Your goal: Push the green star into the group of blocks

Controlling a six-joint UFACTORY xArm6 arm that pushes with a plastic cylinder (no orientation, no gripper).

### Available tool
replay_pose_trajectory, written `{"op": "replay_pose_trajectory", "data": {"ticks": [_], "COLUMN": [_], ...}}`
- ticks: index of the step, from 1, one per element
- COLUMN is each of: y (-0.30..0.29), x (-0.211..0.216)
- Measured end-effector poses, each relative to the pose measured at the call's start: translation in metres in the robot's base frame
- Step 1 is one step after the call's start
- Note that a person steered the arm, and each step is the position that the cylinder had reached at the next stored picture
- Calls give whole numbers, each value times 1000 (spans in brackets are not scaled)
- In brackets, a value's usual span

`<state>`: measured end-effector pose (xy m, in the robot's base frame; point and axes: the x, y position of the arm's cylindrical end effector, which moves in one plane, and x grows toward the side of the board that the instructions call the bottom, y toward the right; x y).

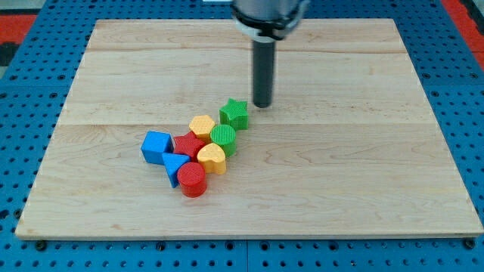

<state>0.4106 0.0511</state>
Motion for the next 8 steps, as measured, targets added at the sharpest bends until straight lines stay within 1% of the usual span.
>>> {"op": "replay_pose_trajectory", "data": {"ticks": [1,2,3,5,7,8], "y": [27,-2,-50,-124,-144,-193], "x": [37,26,19,12,3,-10]}}
